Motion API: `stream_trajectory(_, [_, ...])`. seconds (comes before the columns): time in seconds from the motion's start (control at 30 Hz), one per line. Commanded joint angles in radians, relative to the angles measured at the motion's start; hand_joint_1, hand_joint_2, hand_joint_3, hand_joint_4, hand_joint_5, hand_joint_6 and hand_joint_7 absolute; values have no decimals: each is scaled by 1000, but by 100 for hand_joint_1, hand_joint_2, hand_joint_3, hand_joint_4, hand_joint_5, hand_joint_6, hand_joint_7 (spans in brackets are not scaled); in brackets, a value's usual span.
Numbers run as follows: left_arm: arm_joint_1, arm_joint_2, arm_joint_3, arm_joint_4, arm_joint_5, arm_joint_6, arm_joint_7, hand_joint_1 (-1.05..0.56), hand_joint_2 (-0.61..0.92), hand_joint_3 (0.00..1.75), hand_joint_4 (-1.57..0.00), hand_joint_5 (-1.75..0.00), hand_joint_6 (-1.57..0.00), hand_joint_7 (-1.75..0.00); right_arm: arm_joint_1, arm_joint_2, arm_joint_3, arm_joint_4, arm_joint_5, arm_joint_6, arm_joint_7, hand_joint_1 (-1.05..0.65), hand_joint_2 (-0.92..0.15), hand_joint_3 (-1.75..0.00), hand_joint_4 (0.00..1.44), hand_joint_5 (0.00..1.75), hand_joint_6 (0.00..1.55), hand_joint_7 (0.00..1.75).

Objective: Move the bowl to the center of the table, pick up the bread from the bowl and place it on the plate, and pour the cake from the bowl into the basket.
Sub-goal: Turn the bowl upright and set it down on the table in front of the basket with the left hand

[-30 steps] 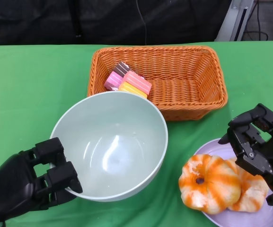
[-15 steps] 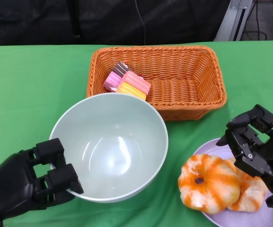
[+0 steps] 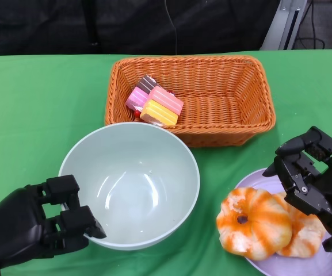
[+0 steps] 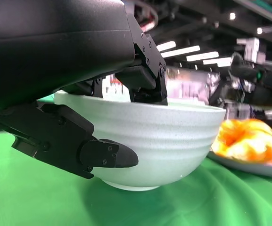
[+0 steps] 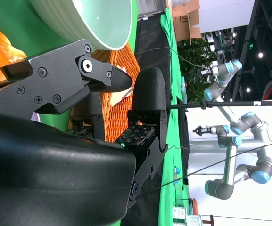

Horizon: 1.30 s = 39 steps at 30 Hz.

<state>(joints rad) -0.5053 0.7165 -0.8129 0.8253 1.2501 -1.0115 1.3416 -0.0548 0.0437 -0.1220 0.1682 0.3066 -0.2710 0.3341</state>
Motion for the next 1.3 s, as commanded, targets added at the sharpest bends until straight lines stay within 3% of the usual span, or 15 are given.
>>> stream_trajectory(0.03, [-25, 30, 0, 15, -15, -34, -80, -24, 92, 25, -77, -116, -93, -69, 5, -2, -1, -17, 1, -4, -11, -15, -74, -73, 74, 158, 65, 127])
stream_trajectory(0.37, [-78, -77, -25, 141, -17, -16, -151, -20, 92, 19, -78, -131, -93, -81, 14, 0, 9, -32, -2, -3, -22, -14, -75, -72, 73, 159, 65, 127])
stream_trajectory(0.43, [-92, -101, -42, 177, -8, -8, -139, -19, 92, 25, -73, -138, -85, -96, 15, 4, 11, -31, -6, -8, -29, -14, -74, -72, 73, 158, 66, 127])
stream_trajectory(0.57, [-110, -120, -68, 213, -5, -4, -129, -21, 92, 26, -71, -139, -80, -101, 13, 4, 14, -24, -13, -22, -32, -15, -74, -72, 74, 158, 67, 126])
stream_trajectory(0.73, [-116, -129, -86, 229, -5, 7, -106, -27, 92, 10, -75, -103, -85, -58, 8, 4, 14, -12, -10, -32, -26, -15, -75, -71, 73, 158, 65, 126])
stream_trajectory(0.83, [-115, -119, -96, 223, -3, 13, -89, -39, 92, 19, -73, -51, -83, -14, 3, 5, 13, 4, -9, -47, -23, -15, -75, -70, 74, 158, 66, 127])
stream_trajectory(0.87, [-116, -118, -98, 223, -4, 14, -87, -40, 92, 21, -73, -44, -83, -9, 2, 4, 13, 7, -9, -51, -22, -15, -75, -71, 74, 158, 66, 127])
stream_trajectory(0.97, [-113, -105, -98, 204, -7, 3, -67, -45, 92, 22, -71, -35, -80, -4, -2, 1, 14, 19, -8, -59, -16, -16, -75, -71, 74, 157, 66, 127])
stream_trajectory(1.07, [-105, -72, -88, 150, -11, -18, -20, -65, 92, 28, -61, -16, -68, -1, -9, 1, 12, 35, -10, -64, -15, -16, -74, -71, 74, 158, 66, 127])
stream_trajectory(1.3, [-102, -42, -78, 90, -3, -10, 55, -84, 92, 38, -51, -3, -52, 0, -7, 3, 14, 32, -16, -50, -32, -15, -72, -75, 75, 158, 67, 128])
